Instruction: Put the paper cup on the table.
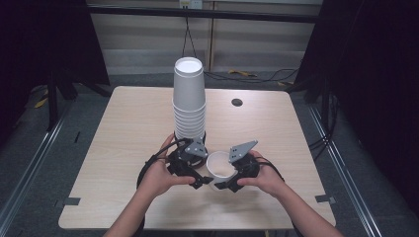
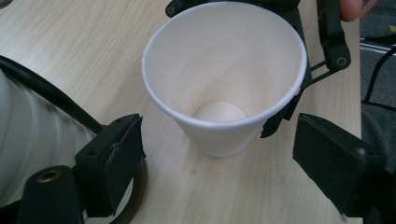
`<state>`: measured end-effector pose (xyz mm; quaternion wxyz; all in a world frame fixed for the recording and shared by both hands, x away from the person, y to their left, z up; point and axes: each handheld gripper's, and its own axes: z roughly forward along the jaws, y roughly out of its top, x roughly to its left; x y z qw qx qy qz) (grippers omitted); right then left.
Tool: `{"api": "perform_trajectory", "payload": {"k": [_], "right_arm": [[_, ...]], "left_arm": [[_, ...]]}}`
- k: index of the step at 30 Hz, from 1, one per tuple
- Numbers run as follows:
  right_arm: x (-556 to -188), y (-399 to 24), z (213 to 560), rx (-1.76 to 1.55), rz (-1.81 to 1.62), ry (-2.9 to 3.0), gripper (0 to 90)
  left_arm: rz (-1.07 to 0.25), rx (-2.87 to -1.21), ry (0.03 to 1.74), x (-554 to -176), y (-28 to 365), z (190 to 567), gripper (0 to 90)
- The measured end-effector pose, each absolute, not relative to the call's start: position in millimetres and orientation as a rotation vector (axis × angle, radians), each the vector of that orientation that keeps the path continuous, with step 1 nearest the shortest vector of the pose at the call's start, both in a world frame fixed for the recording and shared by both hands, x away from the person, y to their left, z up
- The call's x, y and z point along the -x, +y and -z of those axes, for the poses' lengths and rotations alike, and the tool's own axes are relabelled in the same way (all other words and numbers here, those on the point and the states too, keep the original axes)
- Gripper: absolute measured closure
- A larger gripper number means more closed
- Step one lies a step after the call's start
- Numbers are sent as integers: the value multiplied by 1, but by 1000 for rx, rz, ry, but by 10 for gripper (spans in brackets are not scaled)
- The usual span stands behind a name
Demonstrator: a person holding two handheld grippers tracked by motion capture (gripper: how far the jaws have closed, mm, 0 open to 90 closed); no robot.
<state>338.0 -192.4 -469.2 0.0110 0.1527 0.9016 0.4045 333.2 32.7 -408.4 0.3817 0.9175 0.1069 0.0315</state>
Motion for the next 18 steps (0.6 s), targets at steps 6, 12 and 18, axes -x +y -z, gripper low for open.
{"api": "perform_trajectory", "payload": {"k": [6, 12, 18], "right_arm": [[-336, -193, 473, -500, -1309, 2784, 161], [-336, -197, 481, -523, -1301, 2787, 169], [-335, -199, 484, -525, -1334, 2769, 172]], "left_arm": [[-96, -2347, 271, -333, 31, 413, 159], [-87, -2320, 285, -333, 38, 407, 162], [-100, -2334, 282, -333, 37, 405, 158]]}}
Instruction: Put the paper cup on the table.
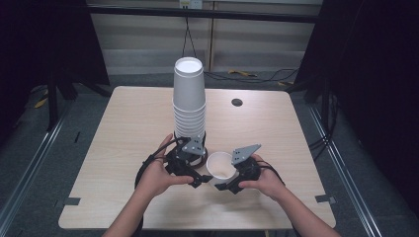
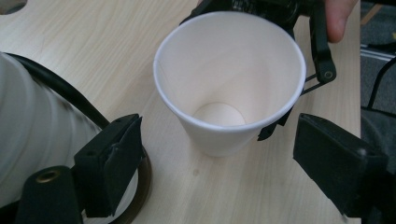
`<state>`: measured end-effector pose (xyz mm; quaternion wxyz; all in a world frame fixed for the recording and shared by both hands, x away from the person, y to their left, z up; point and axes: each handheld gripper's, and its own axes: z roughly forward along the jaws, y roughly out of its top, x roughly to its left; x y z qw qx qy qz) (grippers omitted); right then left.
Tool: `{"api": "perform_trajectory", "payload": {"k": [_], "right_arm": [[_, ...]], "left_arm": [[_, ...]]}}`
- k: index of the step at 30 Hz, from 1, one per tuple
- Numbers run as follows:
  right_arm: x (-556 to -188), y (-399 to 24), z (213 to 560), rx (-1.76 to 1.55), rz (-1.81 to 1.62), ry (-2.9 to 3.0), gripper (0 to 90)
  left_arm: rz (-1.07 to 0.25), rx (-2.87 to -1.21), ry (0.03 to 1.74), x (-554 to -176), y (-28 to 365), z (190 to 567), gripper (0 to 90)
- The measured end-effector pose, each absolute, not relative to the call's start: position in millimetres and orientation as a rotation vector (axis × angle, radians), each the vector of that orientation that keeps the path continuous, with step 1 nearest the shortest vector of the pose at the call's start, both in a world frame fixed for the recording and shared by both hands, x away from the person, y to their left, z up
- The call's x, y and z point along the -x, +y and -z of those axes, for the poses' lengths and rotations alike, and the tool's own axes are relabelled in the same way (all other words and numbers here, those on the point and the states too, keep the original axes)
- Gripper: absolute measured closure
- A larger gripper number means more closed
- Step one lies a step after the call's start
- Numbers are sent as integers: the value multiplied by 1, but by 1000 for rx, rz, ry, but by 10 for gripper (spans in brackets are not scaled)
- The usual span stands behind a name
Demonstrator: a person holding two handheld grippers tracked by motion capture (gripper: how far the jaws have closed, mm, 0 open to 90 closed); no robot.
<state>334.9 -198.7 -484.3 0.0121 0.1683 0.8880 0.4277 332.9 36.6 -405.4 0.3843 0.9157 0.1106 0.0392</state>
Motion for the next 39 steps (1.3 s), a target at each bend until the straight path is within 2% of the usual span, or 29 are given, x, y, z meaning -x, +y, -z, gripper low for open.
{"api": "perform_trajectory", "payload": {"k": [9, 16, 31, 39], "right_arm": [[-333, -203, 498, -565, -1329, 2786, 201], [-331, -222, 495, -592, -1269, 2794, 194], [-325, -265, 480, -672, -1247, 2736, 189], [-322, -292, 483, -772, -1244, 2670, 192]], "left_arm": [[-81, -2363, 288, -332, 31, 421, 162], [-70, -2370, 305, -331, 36, 427, 161], [-58, -2370, 411, -335, 67, 441, 160], [-76, -2397, 461, -342, 90, 449, 158]]}}
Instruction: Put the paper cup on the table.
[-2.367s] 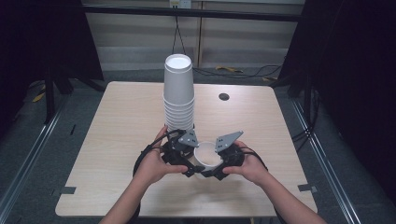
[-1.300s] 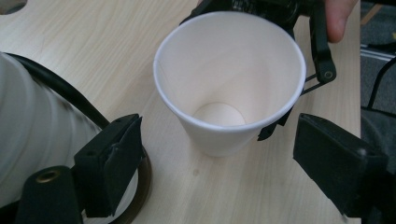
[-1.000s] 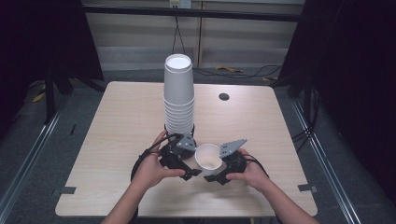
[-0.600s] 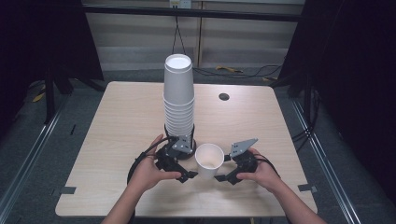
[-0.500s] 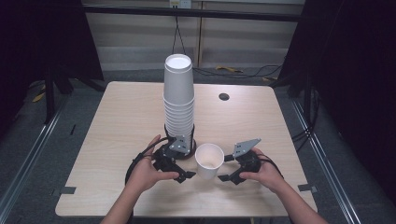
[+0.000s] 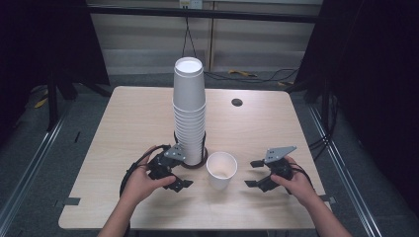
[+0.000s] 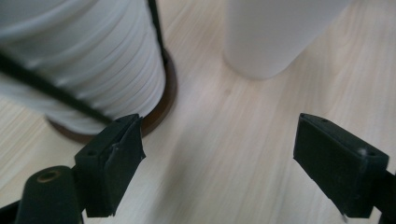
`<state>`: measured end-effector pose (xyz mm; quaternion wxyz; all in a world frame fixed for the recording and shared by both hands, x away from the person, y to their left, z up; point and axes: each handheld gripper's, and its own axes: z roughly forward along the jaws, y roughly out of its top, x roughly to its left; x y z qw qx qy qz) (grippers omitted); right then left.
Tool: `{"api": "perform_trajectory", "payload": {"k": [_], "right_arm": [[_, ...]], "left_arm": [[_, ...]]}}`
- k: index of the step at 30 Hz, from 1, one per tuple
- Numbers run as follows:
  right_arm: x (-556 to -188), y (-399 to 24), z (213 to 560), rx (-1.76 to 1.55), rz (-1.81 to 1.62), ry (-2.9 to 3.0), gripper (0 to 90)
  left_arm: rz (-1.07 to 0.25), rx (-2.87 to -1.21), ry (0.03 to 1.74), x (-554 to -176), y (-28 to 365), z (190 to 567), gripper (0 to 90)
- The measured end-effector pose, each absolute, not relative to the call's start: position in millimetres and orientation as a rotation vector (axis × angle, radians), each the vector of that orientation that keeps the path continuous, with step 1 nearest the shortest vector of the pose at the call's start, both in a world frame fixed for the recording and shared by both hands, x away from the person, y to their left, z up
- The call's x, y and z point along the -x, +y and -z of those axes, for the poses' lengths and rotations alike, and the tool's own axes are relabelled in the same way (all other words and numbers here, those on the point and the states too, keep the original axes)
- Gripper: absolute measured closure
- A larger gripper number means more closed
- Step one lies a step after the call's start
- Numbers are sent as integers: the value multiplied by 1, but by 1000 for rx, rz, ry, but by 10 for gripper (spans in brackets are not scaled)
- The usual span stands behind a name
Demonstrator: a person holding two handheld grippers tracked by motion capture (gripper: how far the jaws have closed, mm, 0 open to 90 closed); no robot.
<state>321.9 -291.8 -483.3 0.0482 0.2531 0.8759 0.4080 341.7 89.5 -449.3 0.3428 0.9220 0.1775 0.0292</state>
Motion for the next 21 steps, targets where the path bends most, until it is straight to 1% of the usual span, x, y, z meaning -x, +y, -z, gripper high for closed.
{"api": "perform_trajectory", "payload": {"k": [9, 10, 17, 21], "right_arm": [[-311, -316, 485, -828, -1175, 2625, 192], [-310, -319, 484, -828, -1168, 2613, 192], [-304, -336, 488, -883, -1167, 2553, 194], [-300, -341, 491, -895, -1134, 2542, 191]], "left_arm": [[-104, -2368, 546, -343, 118, 460, 165], [-109, -2385, 538, -344, 122, 461, 166], [-116, -2378, 614, -343, 141, 482, 165], [-147, -2374, 637, -341, 150, 492, 164]]}}
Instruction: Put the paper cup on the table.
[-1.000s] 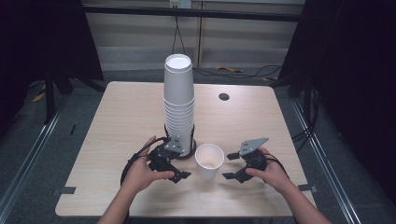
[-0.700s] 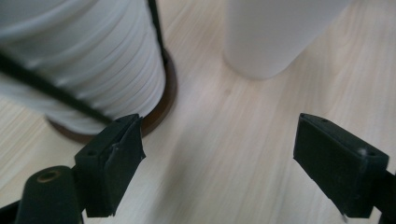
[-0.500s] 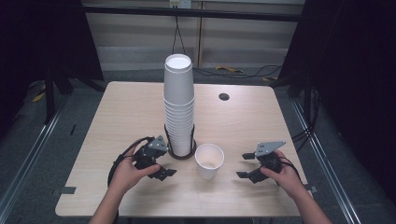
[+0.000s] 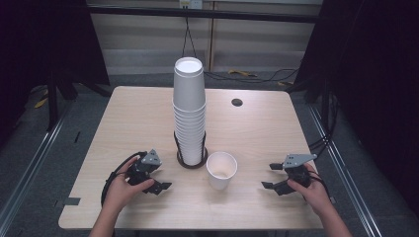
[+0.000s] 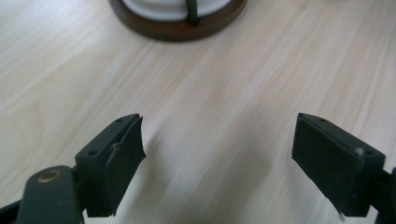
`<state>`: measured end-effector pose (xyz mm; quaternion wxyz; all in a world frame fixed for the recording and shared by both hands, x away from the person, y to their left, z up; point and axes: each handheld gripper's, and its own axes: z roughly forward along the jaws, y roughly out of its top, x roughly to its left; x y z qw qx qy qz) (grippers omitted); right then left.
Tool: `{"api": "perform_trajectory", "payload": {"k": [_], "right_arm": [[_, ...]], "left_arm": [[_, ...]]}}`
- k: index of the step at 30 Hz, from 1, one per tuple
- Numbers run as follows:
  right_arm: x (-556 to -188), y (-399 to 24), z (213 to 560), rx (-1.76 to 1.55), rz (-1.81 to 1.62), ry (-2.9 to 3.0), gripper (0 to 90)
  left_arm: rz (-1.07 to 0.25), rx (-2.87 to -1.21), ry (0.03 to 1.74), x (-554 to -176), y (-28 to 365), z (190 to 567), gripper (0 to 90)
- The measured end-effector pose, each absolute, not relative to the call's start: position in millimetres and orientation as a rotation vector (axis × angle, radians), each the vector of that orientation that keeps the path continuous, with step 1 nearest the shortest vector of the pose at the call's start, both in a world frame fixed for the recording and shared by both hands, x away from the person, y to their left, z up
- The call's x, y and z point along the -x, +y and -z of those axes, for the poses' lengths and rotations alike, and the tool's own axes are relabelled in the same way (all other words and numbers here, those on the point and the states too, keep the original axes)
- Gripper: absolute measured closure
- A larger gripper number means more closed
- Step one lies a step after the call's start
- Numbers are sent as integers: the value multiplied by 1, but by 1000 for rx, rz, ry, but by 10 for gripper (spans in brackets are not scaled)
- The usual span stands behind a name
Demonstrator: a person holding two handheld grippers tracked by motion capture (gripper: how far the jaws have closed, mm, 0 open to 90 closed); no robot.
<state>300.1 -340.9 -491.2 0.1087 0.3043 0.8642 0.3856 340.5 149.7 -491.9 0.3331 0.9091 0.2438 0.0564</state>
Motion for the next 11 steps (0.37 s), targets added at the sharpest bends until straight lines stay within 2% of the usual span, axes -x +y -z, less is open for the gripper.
{"api": "perform_trajectory", "payload": {"k": [11], "right_arm": [[-298, -342, 501, -891, -1070, 2540, 170]], "left_arm": [[-195, -2310, 657, -337, 160, 507, 128]]}}
